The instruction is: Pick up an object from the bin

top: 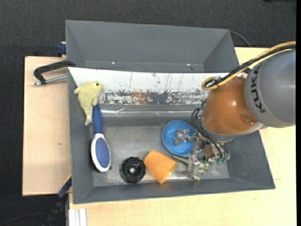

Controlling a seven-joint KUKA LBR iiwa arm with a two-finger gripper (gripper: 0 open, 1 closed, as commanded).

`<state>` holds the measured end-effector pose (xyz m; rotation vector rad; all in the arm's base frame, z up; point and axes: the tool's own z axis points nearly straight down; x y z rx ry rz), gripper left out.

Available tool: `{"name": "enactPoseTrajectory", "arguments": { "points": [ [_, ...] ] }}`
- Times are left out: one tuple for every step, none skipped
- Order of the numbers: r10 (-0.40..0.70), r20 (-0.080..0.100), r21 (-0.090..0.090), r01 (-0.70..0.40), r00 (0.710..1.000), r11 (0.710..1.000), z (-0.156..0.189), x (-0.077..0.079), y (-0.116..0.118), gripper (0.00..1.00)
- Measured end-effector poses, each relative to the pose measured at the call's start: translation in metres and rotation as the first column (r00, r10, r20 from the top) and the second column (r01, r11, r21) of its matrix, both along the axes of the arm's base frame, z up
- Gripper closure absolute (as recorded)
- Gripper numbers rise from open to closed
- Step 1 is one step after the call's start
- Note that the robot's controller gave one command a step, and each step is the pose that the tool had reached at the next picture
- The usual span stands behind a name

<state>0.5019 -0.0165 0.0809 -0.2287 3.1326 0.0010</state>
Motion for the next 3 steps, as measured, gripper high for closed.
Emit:
{"name": "enactPoseTrajectory", "arguments": {
  "points": [
    [0.0,0.001,0.0,0.0,1.0,1.0,0.0,0.0,0.0,1.0],
    [-0.019,0.01,0.0,0.019,1.0,1.0,0.028,0.03,-0.003,1.0],
    [-0.054,0.015,0.0,0.054,0.998,0.999,0.126,0.035,-0.013,1.0]
  ]
}}
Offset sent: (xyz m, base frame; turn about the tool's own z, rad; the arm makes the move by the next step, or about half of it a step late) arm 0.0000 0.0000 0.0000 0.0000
